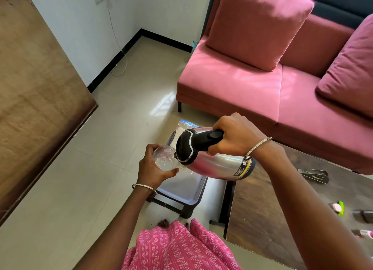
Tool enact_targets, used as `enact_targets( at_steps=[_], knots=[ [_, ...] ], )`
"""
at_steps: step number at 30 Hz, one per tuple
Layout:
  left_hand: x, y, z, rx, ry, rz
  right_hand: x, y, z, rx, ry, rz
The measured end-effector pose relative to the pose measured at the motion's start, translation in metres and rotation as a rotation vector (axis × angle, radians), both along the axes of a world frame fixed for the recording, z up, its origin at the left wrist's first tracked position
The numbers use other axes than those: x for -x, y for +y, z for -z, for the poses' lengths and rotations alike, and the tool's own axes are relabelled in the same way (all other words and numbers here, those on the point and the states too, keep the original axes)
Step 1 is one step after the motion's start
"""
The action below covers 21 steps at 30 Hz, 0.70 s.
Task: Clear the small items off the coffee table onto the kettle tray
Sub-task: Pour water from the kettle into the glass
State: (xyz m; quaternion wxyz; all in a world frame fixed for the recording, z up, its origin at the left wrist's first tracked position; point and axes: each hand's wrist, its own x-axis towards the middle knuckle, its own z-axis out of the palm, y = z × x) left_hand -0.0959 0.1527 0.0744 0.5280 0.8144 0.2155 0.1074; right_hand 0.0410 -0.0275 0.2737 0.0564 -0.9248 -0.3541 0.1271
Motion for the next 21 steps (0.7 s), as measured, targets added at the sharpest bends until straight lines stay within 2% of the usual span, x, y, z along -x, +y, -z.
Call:
enact_targets(
  at_steps=[21],
  knots=[
    [-0.012, -0.006, 0.003, 0.024, 0.014, 0.018, -0.011, -0.007, 0.009, 0.009, 0.031, 0.045]
  ],
)
